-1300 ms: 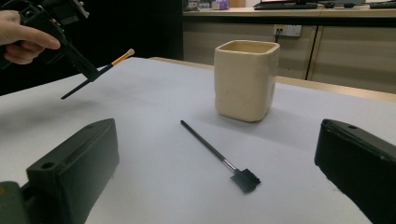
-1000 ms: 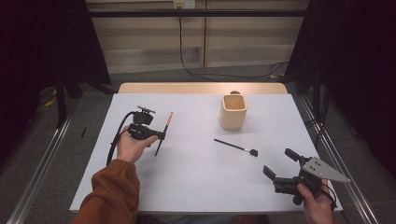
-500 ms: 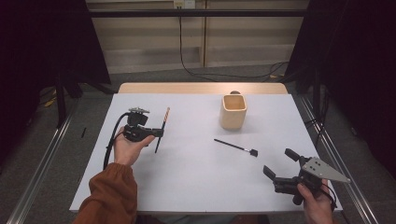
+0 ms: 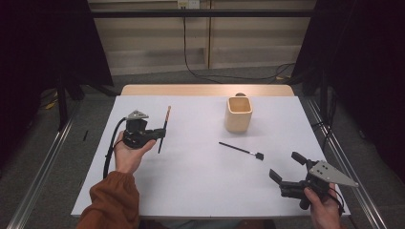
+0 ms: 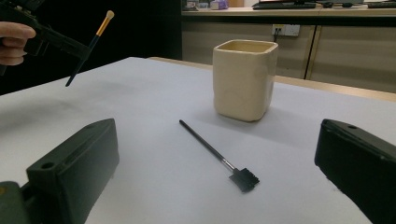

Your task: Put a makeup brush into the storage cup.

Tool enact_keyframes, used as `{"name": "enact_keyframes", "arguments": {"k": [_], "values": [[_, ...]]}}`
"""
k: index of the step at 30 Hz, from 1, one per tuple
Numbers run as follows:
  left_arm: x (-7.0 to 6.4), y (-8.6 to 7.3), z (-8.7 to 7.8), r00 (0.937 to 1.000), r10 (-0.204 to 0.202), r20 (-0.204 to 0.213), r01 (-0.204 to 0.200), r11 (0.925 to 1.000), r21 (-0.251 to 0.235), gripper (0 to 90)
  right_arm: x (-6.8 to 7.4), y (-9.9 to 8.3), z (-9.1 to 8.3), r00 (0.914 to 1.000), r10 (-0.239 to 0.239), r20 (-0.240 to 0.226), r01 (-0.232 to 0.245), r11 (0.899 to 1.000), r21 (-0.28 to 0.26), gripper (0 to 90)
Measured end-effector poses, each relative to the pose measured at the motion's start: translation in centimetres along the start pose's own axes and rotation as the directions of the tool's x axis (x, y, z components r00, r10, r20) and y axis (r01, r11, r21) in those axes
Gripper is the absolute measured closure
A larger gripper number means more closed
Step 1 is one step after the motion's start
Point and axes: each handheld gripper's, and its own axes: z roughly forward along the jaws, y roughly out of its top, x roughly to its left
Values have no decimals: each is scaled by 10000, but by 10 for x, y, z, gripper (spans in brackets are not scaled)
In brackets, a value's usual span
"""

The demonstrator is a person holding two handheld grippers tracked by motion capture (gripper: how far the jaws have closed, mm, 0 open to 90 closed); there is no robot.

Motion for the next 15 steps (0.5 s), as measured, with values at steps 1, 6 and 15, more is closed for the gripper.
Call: {"name": "enact_keyframes", "arguments": {"k": [1, 6, 15], "values": [[-1, 0, -1, 10000, -47, -34, 46, 9999, -133, 843, 0, 0, 0, 10000, 7, -5, -7, 10000, 0, 0], [-3, -3, -9, 9998, 165, 143, -154, 9970, -762, 843, 0, 0, 0, 10000, 5, -8, -5, 10000, -4, 0], [-6, -12, -19, 9999, 69, 94, -50, 9823, -1872, 843, 0, 0, 0, 10000, -16, -10, 16, 10000, -14, 0]]}}
